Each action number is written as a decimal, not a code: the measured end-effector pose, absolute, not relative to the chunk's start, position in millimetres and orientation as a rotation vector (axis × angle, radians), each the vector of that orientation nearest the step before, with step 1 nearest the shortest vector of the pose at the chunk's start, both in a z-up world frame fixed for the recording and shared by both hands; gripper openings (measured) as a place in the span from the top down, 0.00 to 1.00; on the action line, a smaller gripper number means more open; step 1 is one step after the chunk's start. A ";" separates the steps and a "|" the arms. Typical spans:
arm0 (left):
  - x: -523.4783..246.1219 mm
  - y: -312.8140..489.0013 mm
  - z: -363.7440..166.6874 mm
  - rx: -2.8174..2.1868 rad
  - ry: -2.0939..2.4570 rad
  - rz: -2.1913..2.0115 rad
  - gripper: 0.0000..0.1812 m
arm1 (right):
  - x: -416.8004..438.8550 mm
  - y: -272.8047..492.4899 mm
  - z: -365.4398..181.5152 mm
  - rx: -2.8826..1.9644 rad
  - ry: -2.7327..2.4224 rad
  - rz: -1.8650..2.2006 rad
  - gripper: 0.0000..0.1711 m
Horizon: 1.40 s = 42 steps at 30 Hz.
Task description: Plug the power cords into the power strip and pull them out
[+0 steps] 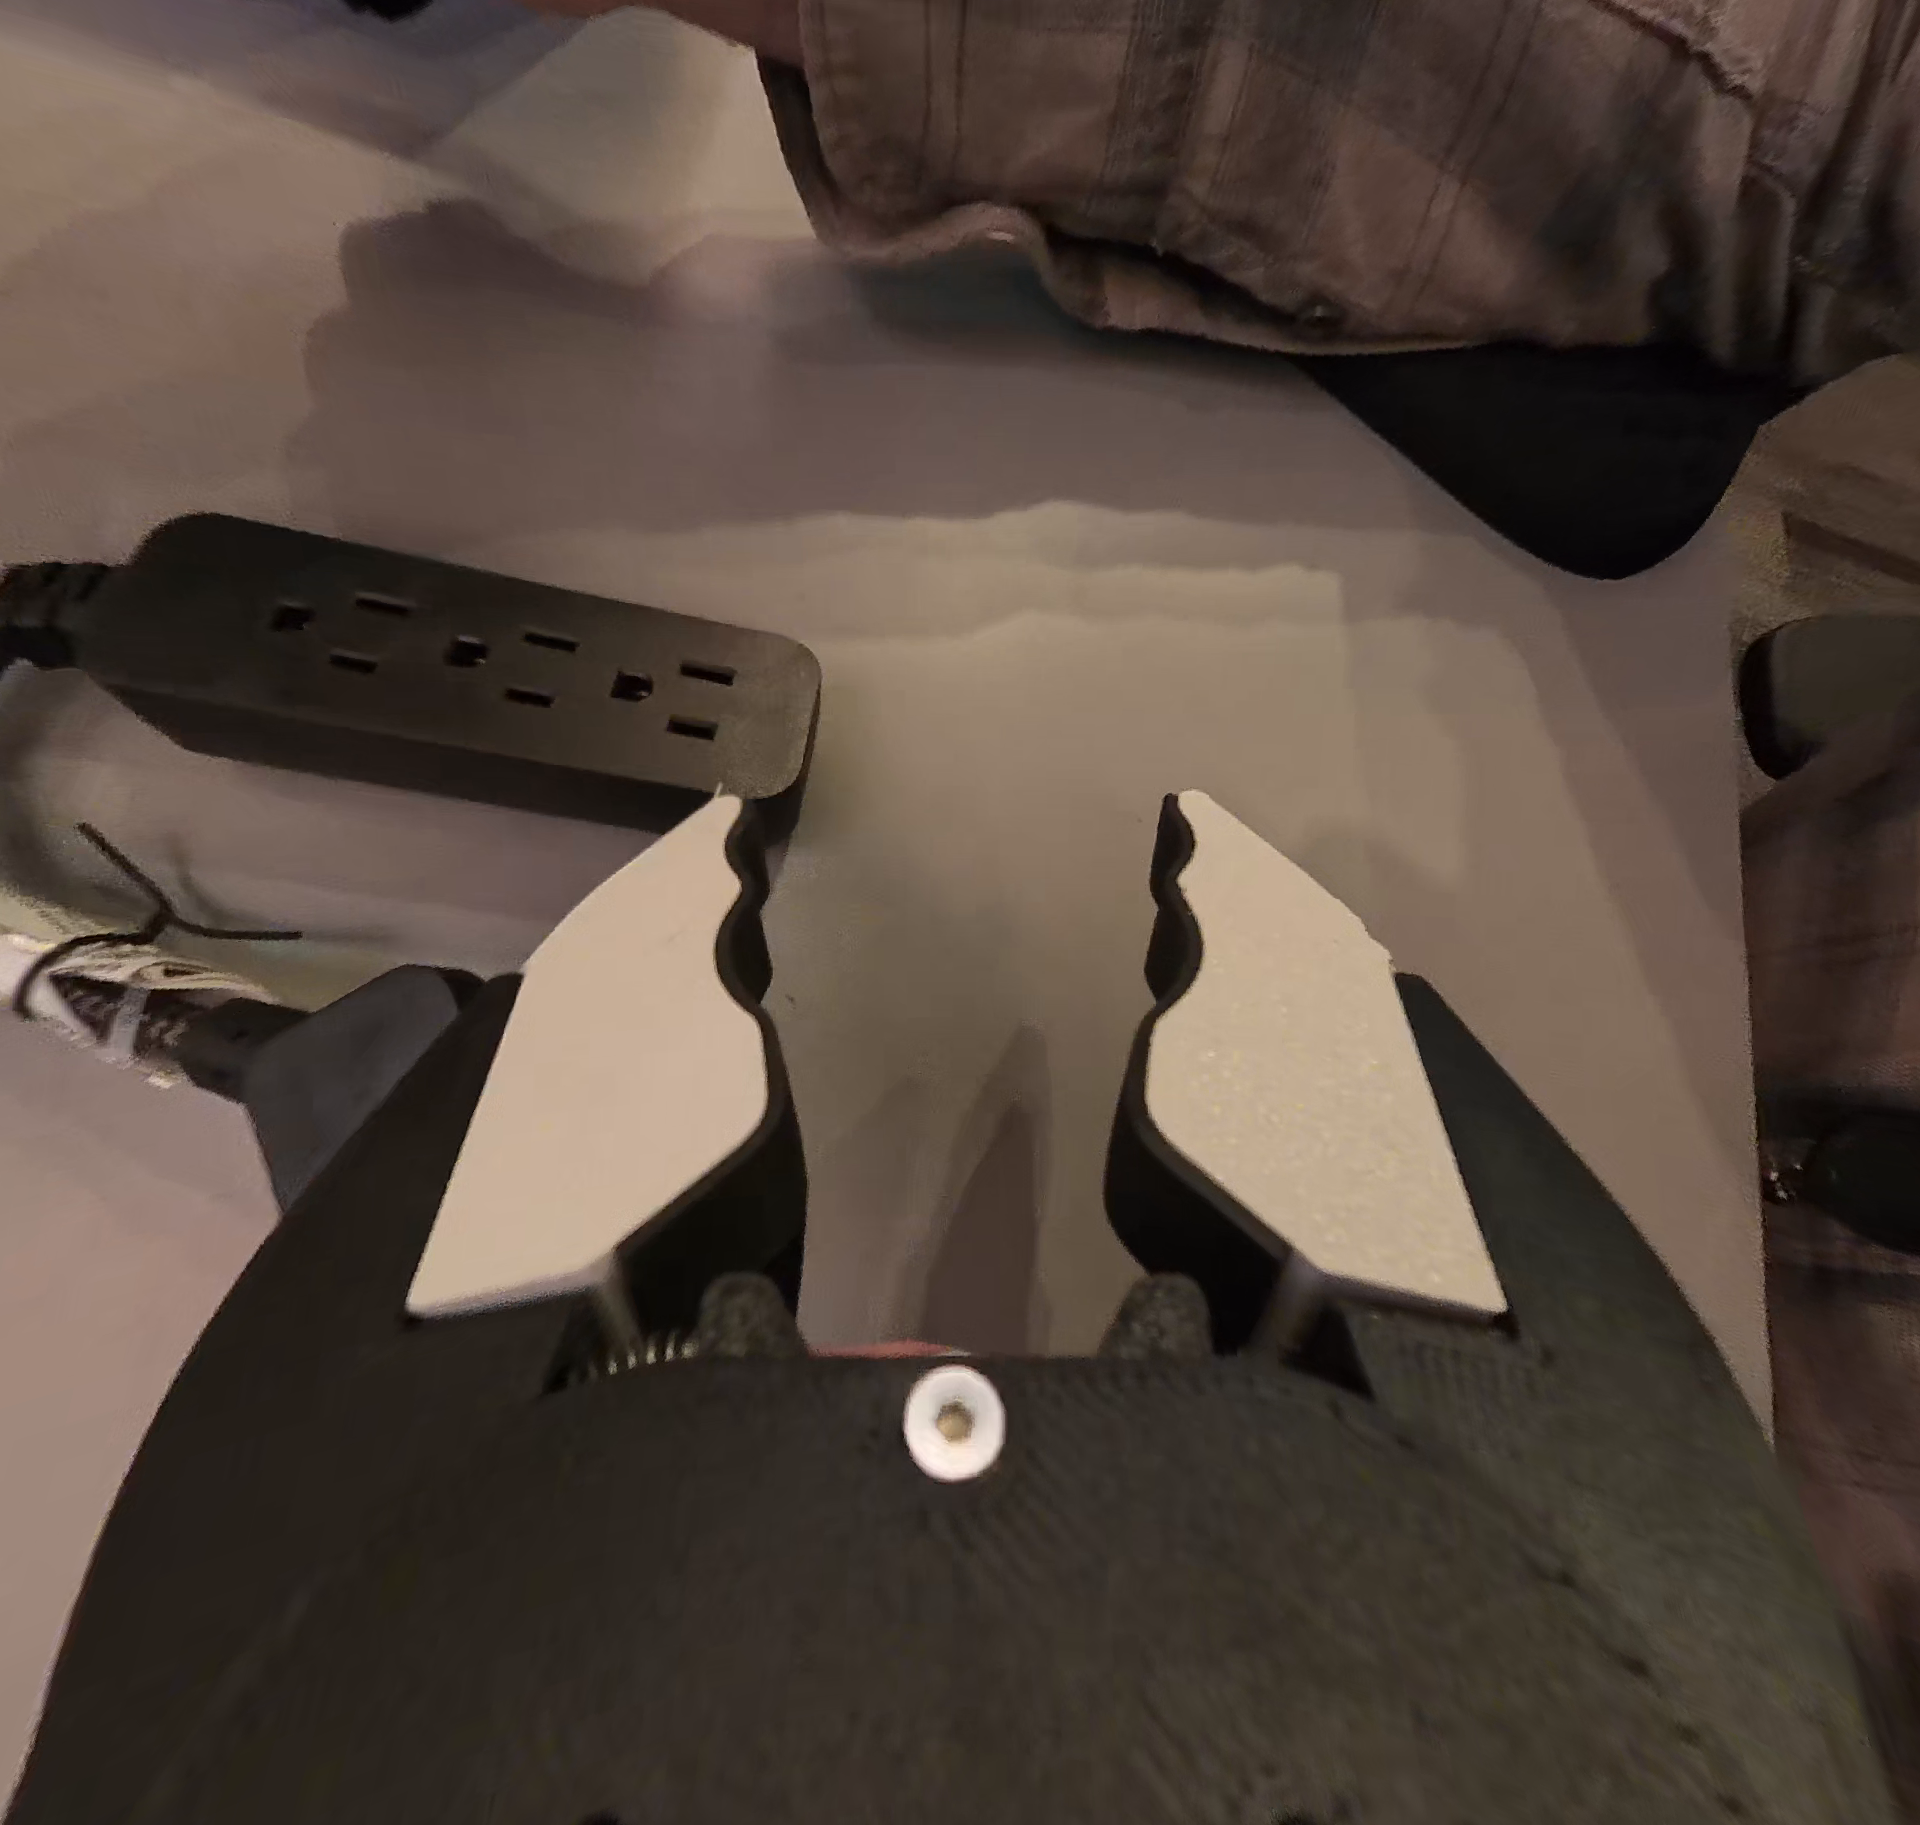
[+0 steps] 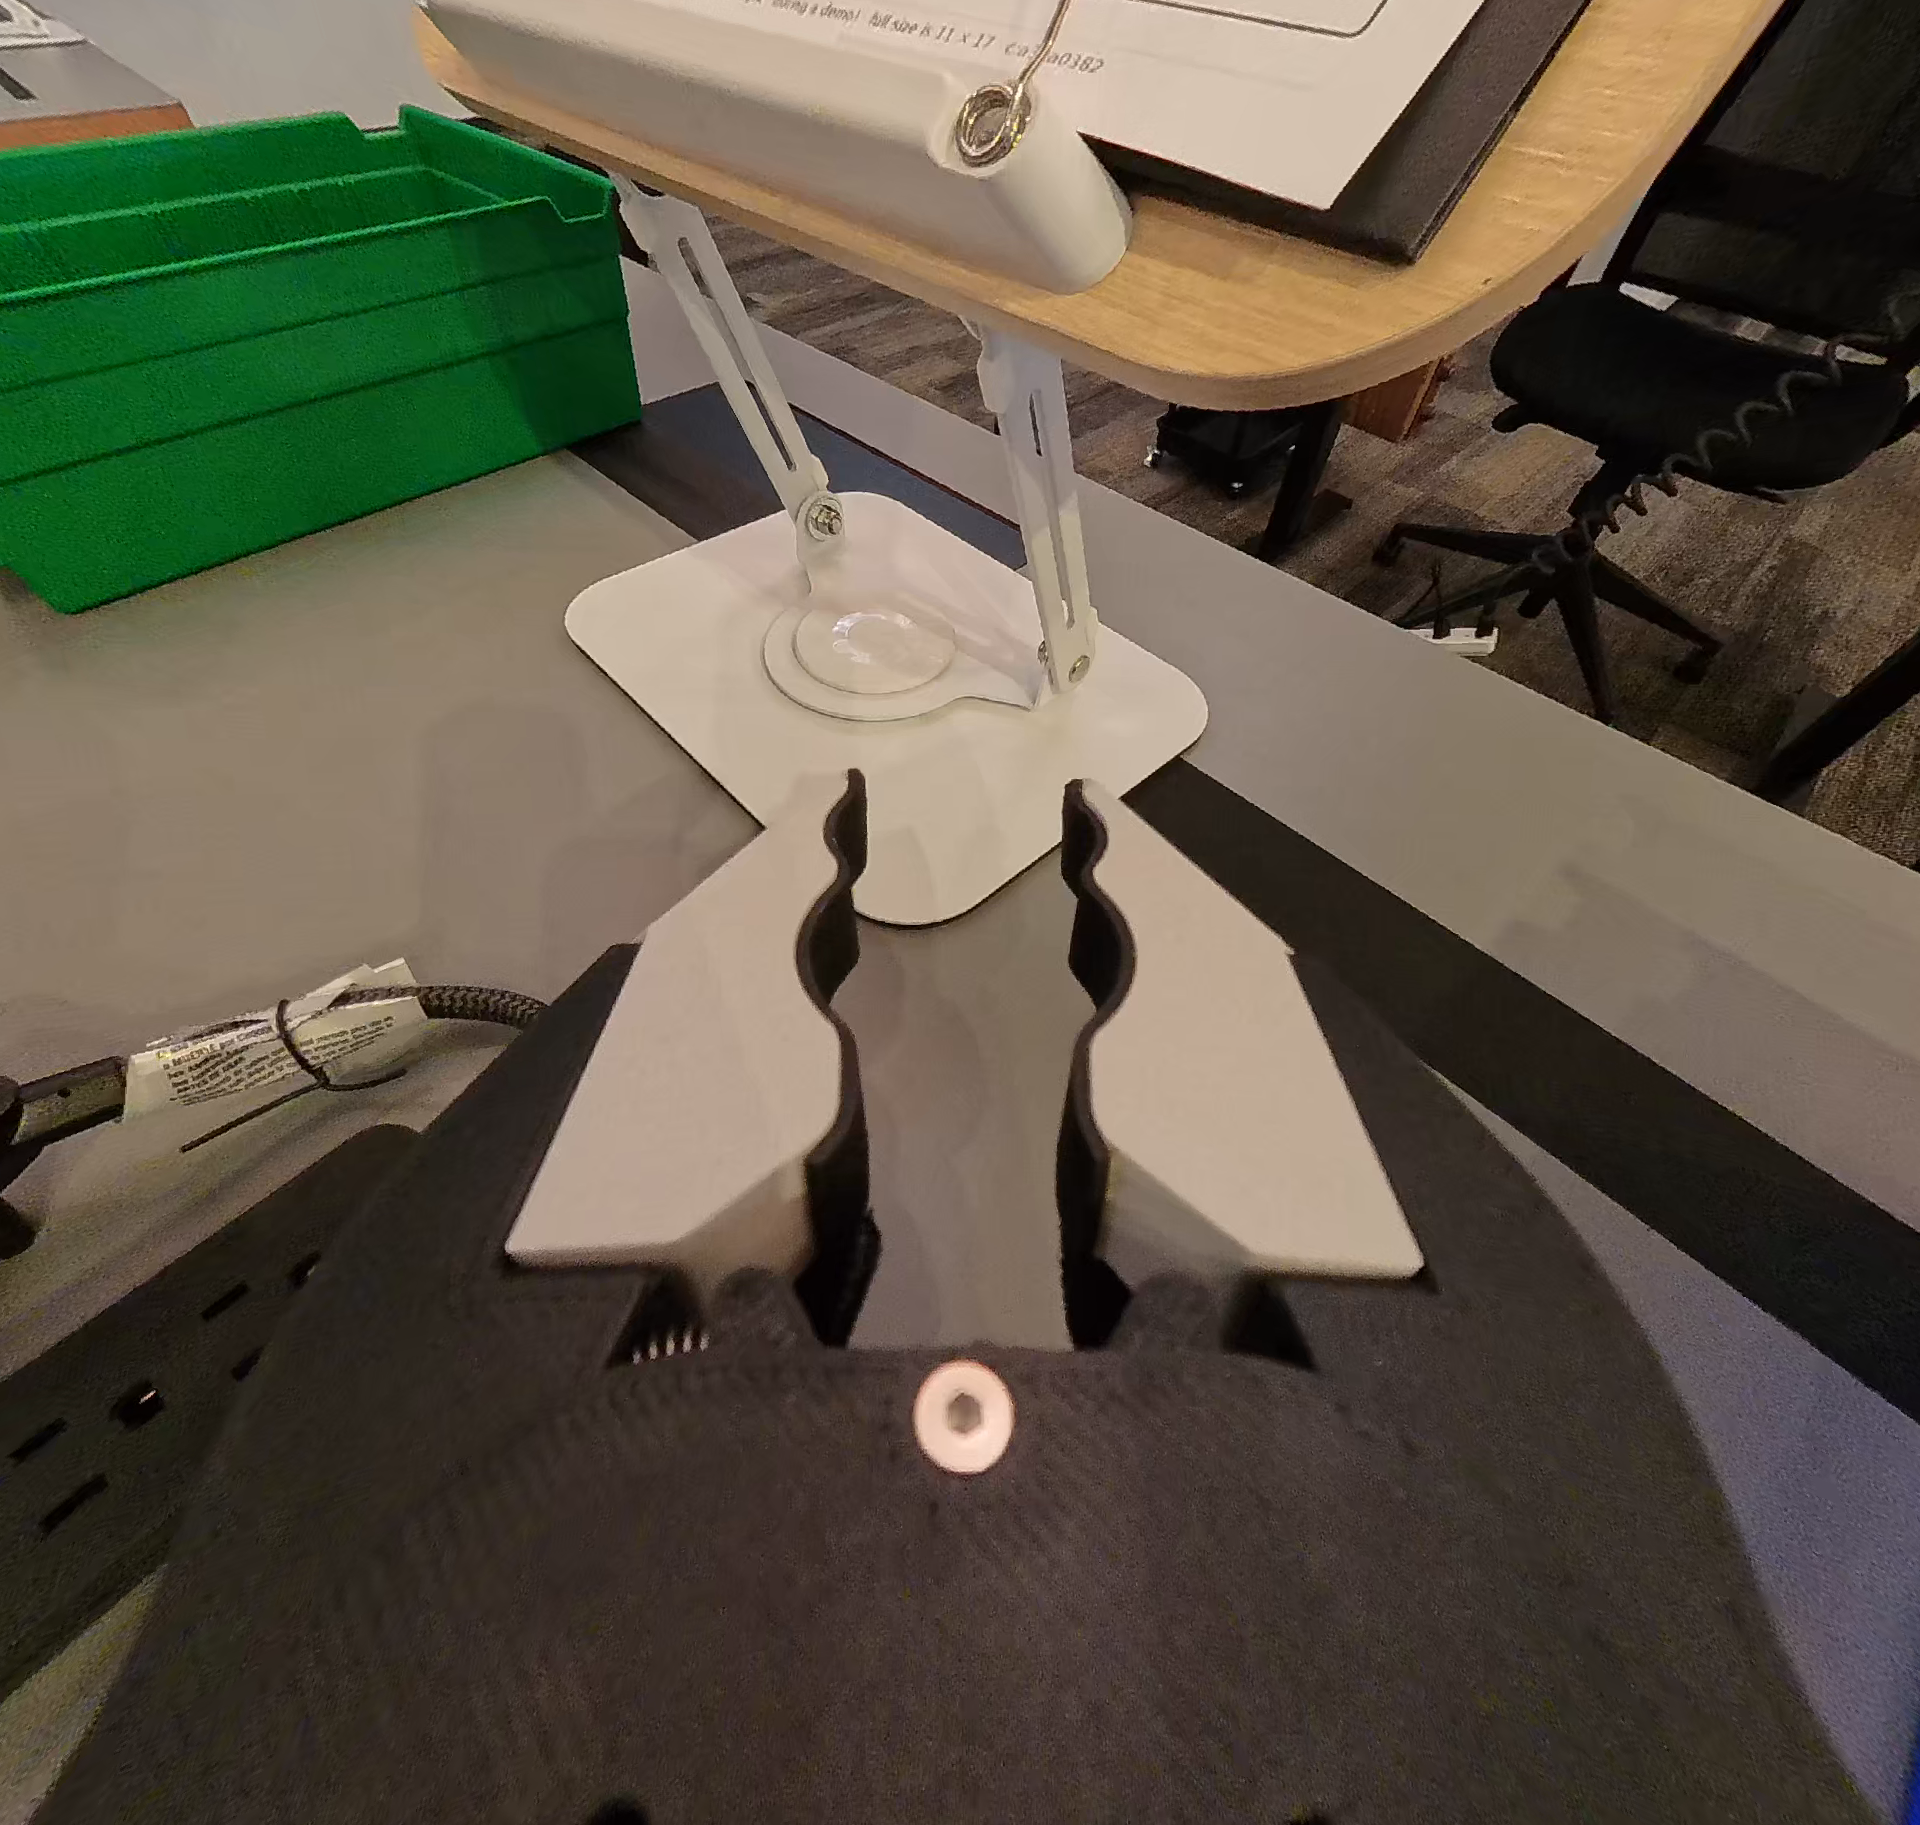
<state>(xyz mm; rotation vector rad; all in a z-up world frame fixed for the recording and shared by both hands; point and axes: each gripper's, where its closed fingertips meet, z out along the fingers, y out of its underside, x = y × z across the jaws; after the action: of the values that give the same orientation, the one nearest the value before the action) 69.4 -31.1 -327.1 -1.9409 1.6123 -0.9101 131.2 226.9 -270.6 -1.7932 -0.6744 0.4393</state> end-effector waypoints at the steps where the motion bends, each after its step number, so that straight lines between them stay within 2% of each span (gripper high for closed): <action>1: 67.2 -30.0 -322.8 -1.929 1.598 -0.914 0.62 | 131.3 227.2 -270.8 -1.794 -0.674 0.440 0.79; 11: 39.4 36.3 -260.1 -1.757 1.496 -0.606 0.66 | 130.8 226.9 -271.8 -1.793 -0.677 0.439 0.79; 17: 36.5 82.3 -216.3 -1.607 1.499 -0.366 0.80 | 131.6 227.7 -274.1 -1.798 -0.678 0.440 0.79; 25: 33.4 128.3 -171.1 -1.469 1.396 -0.189 0.86 | 132.8 229.0 -278.1 -1.806 -0.680 0.439 0.79; 31: 15.8 145.4 -183.2 -1.505 1.392 -0.103 0.85 | 131.9 230.0 -283.2 -1.818 -0.689 0.439 0.79; 36: -6.2 161.2 -172.3 -1.532 1.290 -0.101 0.84 | 131.5 228.9 -281.8 -1.814 -0.691 0.436 0.79; 42: -31.0 175.8 -159.7 -1.539 1.196 -0.062 0.74 | 130.2 228.5 -283.7 -1.817 -0.698 0.435 0.79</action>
<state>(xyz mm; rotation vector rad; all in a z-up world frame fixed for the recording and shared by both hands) -31.0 175.8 -159.7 -1.5394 1.1963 -0.0621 130.2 228.5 -283.7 -1.8174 -0.6983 0.4350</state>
